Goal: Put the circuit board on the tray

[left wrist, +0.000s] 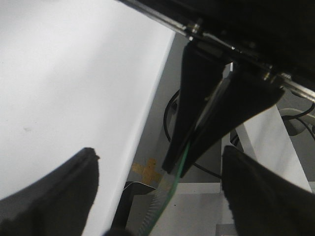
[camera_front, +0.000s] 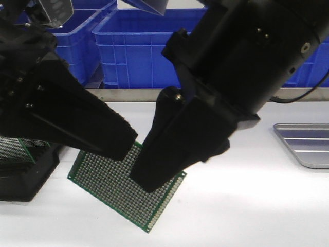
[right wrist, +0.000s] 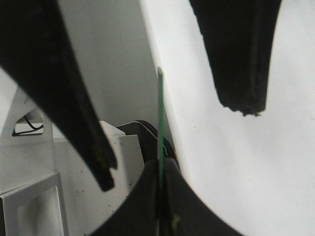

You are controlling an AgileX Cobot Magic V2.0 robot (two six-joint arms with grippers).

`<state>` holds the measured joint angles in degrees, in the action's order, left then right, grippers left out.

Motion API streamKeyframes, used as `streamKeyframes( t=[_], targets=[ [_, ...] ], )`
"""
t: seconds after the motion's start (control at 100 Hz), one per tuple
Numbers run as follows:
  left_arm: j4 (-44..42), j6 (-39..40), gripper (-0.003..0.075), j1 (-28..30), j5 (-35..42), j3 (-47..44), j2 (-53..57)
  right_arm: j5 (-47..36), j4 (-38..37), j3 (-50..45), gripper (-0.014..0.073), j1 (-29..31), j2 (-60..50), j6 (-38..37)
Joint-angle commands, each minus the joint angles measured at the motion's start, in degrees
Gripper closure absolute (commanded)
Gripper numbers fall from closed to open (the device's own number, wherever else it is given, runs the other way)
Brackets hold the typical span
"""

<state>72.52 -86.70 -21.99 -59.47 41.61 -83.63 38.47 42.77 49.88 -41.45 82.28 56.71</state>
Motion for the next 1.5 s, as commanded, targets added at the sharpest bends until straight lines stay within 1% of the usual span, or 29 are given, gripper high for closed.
streamKeyframes(
  t=[0.0, 0.11, 0.18, 0.19, 0.25, 0.33, 0.46, 0.58, 0.79, 0.96, 1.1, 1.28, 1.38, 1.45, 1.49],
  targets=[
    [3.04, 0.50, 0.0153, 0.58, -2.22, 1.55, 1.46, 0.77, 4.70, 1.85, 0.0664, 2.09, -1.92, -0.02],
    [3.04, 0.50, 0.0153, 2.91, -2.09, 2.02, 1.79, 5.51, 5.24, 1.85, 0.0664, 6.87, -2.49, -0.25],
    [3.04, 0.60, 0.0153, 4.73, -2.62, 2.62, 1.93, 8.54, 5.24, 1.85, 0.0664, 11.01, -3.09, -1.01],
    [3.04, 0.60, 0.0153, 5.09, -2.76, 2.72, 2.04, 9.24, 5.24, 1.85, 0.0664, 12.38, -3.22, -1.17],
    [3.14, 0.60, 0.0153, 6.38, -2.89, 3.16, 2.28, 10.49, 5.24, 1.85, 0.0664, 15.72, -3.57, -1.18],
    [3.28, 0.60, 0.0153, 7.70, -2.89, 3.60, 2.50, 11.06, 5.24, 1.85, 0.0664, 21.81, -4.03, -2.19],
    [3.51, 0.73, 0.0153, 8.06, -2.89, 4.27, 2.50, 9.27, 5.43, 1.85, 0.0664, 30.88, -4.16, -4.14],
    [3.51, 0.73, 0.0153, 8.06, -2.89, 4.27, 2.50, 4.25, 6.29, 1.85, 0.0663, 39.13, -4.09, -6.08],
    [3.77, 0.73, 0.0153, 8.06, -2.89, 4.27, 2.50, -4.44, 6.29, 1.85, 0.0663, 48.88, -3.59, -6.08],
    [3.76, 0.73, 0.0153, 8.06, -2.89, 4.27, 2.50, -8.46, 6.87, 1.85, 0.0663, 53.12, 0.01, -6.08],
    [3.76, 0.73, 0.0153, 8.06, -2.89, 4.27, 2.50, -11.06, 7.50, 2.06, 0.0663, 53.31, 5.00, -6.08],
    [3.76, 0.73, 0.0154, 8.06, -2.89, 4.27, 2.50, -10.81, 7.57, 5.21, 0.0663, 53.31, 11.70, -6.08],
    [3.76, 0.73, 0.0154, 8.06, -2.89, 4.27, 2.50, -10.18, 7.83, 6.96, 0.0658, 53.31, 13.64, -6.08],
    [3.76, 0.73, 0.0154, 8.06, -2.89, 4.27, 2.50, -8.41, 8.31, 8.06, 0.0604, 53.31, 14.36, -6.08],
    [3.76, 0.73, 0.0154, 8.06, -2.89, 4.27, 2.50, -7.77, 8.40, 8.48, 0.0534, 53.31, 14.62, -6.08]
  ],
)
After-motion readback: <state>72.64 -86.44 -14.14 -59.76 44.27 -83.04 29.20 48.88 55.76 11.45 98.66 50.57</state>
